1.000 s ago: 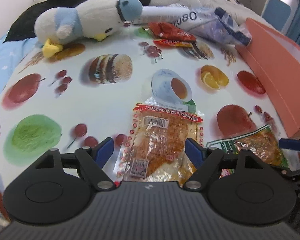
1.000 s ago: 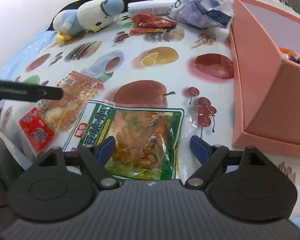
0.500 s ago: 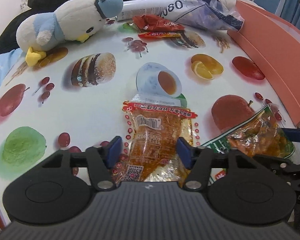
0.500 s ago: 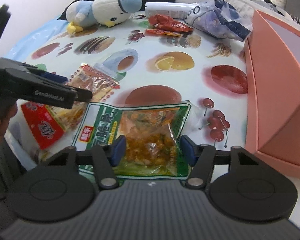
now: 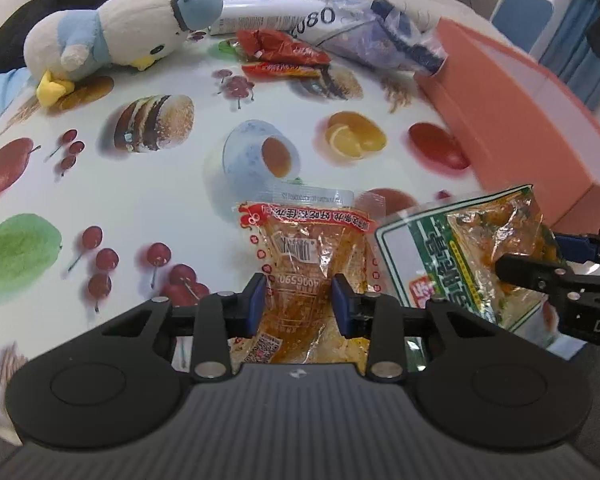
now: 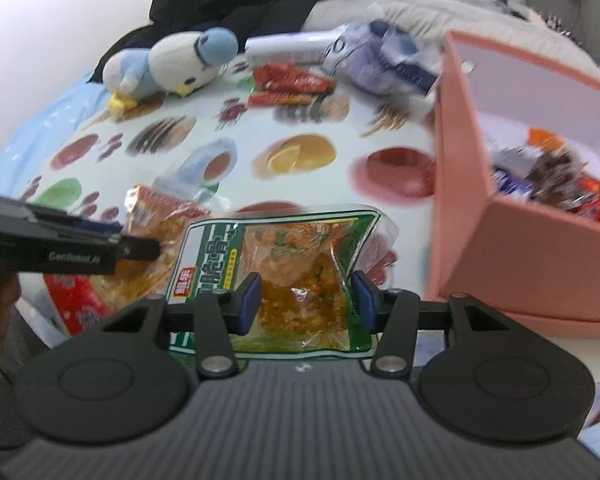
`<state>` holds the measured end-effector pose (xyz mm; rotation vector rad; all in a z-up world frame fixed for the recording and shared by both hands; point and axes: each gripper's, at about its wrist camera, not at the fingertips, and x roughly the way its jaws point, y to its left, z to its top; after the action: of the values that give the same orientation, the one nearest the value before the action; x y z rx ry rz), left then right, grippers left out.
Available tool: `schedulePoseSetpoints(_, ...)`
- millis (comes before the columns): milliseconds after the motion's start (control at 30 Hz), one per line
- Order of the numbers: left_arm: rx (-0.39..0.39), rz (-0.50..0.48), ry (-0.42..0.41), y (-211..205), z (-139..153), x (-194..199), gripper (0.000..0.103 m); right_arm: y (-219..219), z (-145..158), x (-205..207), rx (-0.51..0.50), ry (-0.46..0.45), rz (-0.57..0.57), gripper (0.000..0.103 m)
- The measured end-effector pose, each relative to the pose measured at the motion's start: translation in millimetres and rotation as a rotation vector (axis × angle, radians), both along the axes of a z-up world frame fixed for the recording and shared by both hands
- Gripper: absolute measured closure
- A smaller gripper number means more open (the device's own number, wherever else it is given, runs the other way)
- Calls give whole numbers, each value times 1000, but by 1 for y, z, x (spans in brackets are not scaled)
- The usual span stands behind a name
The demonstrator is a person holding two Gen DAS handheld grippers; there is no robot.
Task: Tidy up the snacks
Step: 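Lift the orange packet with the left gripper while the right lifts the green-labelled packet, then carry both held packets with both grippers over the pink box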
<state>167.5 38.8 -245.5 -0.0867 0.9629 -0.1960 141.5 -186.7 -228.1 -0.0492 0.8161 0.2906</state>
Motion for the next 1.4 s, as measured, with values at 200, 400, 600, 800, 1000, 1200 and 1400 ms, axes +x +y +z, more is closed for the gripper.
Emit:
schedulePoseSetpoints(200, -10, 62, -35, -5, 36, -18, 63, -3, 28, -17, -14, -50, -37, 54)
schedulePoseSetpoints(400, -21, 85, -67, -13, 62, -35, 63, -14, 52, -30, 2, -74, -84, 66)
schedulePoseSetpoints(600, -37, 109, -77, -19, 79, -45, 63, -25, 68, -42, 1, -88, -122, 72)
schedulePoseSetpoints(800, -44, 122, -101, -23, 103, -49, 63, -40, 98, -53, 8, -115, -164, 77)
schedulePoseSetpoints(1000, -55, 94, -129, -39, 128, -50, 63, -57, 124, -62, -1, -165, -217, 78)
schedulePoseSetpoints(1200, -78, 37, -158, -65, 152, -46, 63, -81, 141, -74, 3, -204, -289, 78)
schedulePoseSetpoints(1400, -99, -48, -182, -107, 175, -32, 63, -112, 152, -84, 9, -227, -371, 78)
